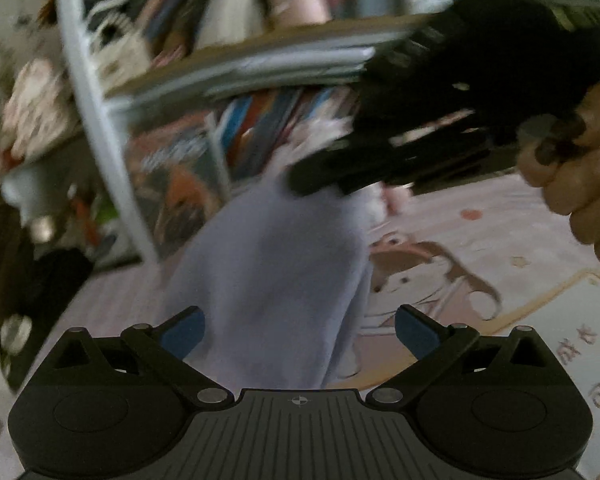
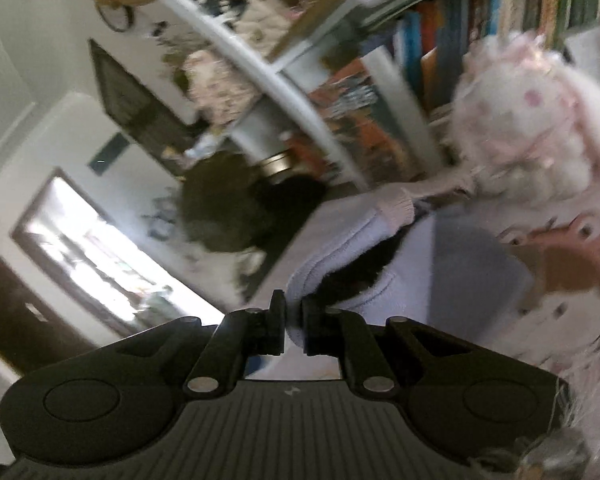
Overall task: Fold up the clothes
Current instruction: 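Grasp the lavender sweater with the right tool while the left tool grasps another part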
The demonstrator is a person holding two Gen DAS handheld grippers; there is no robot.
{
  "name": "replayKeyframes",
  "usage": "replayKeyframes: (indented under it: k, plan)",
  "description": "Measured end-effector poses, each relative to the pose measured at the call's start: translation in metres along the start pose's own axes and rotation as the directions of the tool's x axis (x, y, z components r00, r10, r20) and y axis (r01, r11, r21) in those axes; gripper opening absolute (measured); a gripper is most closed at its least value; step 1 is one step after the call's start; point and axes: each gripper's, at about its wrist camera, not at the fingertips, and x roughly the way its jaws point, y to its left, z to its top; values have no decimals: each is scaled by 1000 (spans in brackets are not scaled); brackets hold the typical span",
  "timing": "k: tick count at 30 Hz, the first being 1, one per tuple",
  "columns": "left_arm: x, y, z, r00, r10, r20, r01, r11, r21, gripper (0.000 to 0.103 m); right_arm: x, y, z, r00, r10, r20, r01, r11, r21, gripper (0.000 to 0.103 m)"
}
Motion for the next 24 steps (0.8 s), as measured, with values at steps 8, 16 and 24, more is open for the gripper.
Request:
replayKeyframes:
  k: [8, 16, 24]
  plan:
    - [-16, -14, -8, 991, 122, 57, -124, 992, 31, 102, -1, 57, -29, 989, 125, -81, -129, 991, -47, 8]
    - [-17, 14, -16, 958, 287, -8, -287, 954, -88, 93, -13, 44, -40, 994, 59, -88, -65, 996, -60, 24]
    - [-21, 37, -16, 961, 274, -25, -275, 951, -139, 41, -29, 26, -43, 959, -282, -41, 236, 868, -437, 59]
